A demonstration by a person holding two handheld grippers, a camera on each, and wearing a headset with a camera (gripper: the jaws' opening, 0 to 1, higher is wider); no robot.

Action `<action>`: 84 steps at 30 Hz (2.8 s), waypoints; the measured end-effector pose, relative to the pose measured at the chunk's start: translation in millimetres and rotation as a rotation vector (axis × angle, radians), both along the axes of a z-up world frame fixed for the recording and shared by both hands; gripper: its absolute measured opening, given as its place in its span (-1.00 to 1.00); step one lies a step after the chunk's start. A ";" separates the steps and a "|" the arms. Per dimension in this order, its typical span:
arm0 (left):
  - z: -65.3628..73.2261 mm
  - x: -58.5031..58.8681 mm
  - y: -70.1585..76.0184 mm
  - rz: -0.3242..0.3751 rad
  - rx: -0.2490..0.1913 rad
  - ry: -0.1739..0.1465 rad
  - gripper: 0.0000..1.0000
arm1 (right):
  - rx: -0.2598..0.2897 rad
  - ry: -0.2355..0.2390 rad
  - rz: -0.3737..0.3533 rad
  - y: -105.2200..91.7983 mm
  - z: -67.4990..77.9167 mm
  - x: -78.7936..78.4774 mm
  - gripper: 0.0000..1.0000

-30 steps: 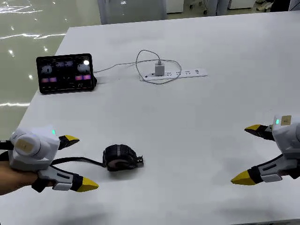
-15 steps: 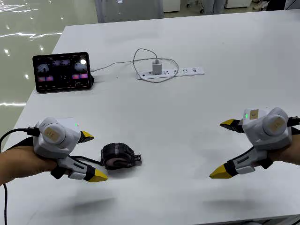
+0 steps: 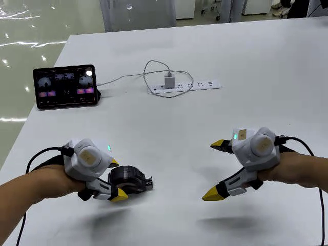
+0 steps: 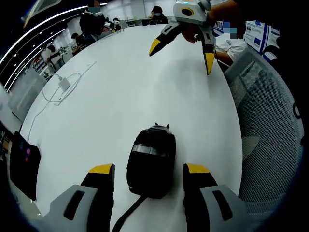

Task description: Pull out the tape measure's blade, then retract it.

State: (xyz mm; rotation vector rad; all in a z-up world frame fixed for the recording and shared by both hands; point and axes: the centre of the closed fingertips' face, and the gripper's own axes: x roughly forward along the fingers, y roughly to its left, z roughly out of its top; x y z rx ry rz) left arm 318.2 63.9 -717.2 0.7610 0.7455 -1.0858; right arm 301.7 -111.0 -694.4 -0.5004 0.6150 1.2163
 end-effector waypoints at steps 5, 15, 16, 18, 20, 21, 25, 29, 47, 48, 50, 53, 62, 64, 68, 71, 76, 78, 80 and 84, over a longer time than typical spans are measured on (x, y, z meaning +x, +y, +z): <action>-1.2 -0.8 -4.0 -0.030 0.021 0.018 0.03 | -0.023 -0.019 0.055 16.3 -3.9 5.1 0.71; -8.3 -5.3 -11.3 -0.067 0.045 0.060 -0.33 | -0.018 0.018 0.086 44.3 -9.3 9.7 0.30; -8.8 -5.5 -11.4 -0.065 0.044 0.063 -0.32 | -0.019 0.026 0.087 47.6 -12.0 9.4 0.26; -10.0 -6.6 -9.7 -0.087 0.050 0.042 -0.32 | -0.022 0.034 0.084 53.9 -17.0 10.0 0.21; -11.7 -7.2 -9.5 -0.094 0.057 0.031 -0.32 | -0.019 0.046 0.075 59.9 -21.5 10.4 0.13; -11.6 -6.2 -9.0 -0.079 0.055 0.038 -0.32 | -0.022 0.048 0.071 64.3 -24.4 10.5 0.08; -12.3 -5.0 -9.0 -0.089 0.064 0.037 -0.32 | -0.035 0.042 0.086 81.3 -33.0 9.0 -0.14; -12.5 -5.6 -8.6 -0.105 0.071 0.044 -0.32 | -0.093 0.022 0.154 95.3 -43.9 2.5 -0.32; -12.5 -7.9 -8.0 -0.122 0.064 0.046 -0.33 | -0.149 0.015 0.282 136.3 -53.9 2.8 -0.63; -12.5 -7.9 -8.0 -0.121 0.063 0.046 -0.33 | -0.149 0.025 0.282 137.2 -55.6 2.4 -0.64; -12.5 -7.9 -8.0 -0.119 0.062 0.046 -0.33 | -0.159 0.026 0.294 136.9 -57.7 -1.5 -0.70; -12.6 -8.0 -8.4 -0.122 0.066 0.044 -0.33 | -0.153 0.028 0.281 133.4 -61.5 -3.9 -0.75; -12.9 -8.2 -9.2 -0.120 0.064 0.047 -0.33 | -0.159 0.034 0.303 132.9 -60.9 -3.3 -0.79; -12.9 -8.0 -9.3 -0.119 0.064 0.050 -0.33 | -0.155 0.038 0.304 132.2 -61.0 -2.8 -0.80; -12.9 -7.6 -9.5 -0.115 0.055 0.054 -0.34 | -0.127 0.041 0.300 129.9 -60.1 -1.3 -0.80; -12.6 -7.1 -9.2 -0.109 0.042 0.055 -0.34 | -0.126 0.048 0.298 128.6 -59.4 -0.3 -0.81; -12.7 -6.5 -9.4 -0.109 0.043 0.054 -0.34 | -0.132 0.044 0.302 127.1 -59.6 -0.4 -0.80; -12.7 -6.6 -9.6 -0.109 0.039 0.053 -0.34 | -0.132 0.044 0.299 127.3 -59.9 -0.4 -0.80; -12.6 -6.7 -9.8 -0.108 0.036 0.053 -0.34 | -0.132 0.044 0.296 127.0 -59.8 -0.6 -0.80; -12.4 -6.9 -9.8 -0.109 0.035 0.051 -0.34 | -0.134 0.050 0.289 125.7 -59.5 -1.2 -0.80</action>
